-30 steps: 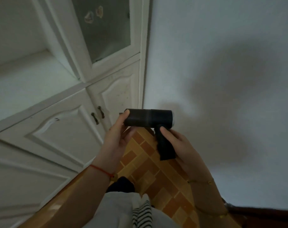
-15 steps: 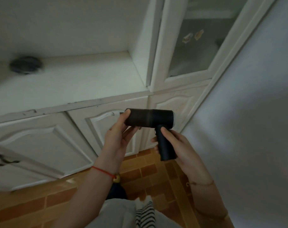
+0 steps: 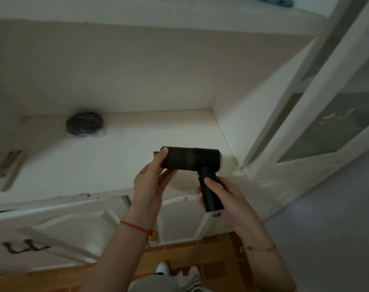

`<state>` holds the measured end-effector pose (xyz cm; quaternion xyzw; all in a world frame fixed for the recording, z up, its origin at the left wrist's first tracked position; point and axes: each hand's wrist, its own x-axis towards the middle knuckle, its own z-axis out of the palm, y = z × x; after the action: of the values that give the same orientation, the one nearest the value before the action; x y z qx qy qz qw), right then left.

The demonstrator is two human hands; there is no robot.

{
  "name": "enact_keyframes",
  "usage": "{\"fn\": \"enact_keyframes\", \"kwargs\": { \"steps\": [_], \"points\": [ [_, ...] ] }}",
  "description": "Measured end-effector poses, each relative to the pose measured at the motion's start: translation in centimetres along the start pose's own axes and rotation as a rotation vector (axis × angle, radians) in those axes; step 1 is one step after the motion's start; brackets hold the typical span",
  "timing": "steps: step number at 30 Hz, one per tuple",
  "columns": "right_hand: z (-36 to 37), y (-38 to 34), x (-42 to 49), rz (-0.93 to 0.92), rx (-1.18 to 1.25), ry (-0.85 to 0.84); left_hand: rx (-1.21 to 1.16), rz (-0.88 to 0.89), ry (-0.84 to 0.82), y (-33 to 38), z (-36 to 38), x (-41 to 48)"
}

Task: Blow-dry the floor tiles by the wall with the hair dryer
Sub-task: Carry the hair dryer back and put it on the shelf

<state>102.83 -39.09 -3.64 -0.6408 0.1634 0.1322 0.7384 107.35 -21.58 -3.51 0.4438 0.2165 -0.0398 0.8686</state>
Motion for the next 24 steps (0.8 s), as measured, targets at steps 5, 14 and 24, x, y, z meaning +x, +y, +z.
{"fn": "enact_keyframes", "kwargs": {
  "steps": [5,14,24],
  "points": [
    [2.0,-0.8,3.5,-0.024,-0.023,0.062,0.116,-0.026,-0.057,1.8,-0.3,4.4],
    [1.3,-2.9,8.6,-0.059,-0.101,0.135,0.194,-0.058,-0.16,2.3,1.7,9.9],
    [-0.7,-6.0,17.5,-0.126,-0.26,0.139,0.226,-0.089,-0.15,3.4,5.2,15.6]
  ]
}}
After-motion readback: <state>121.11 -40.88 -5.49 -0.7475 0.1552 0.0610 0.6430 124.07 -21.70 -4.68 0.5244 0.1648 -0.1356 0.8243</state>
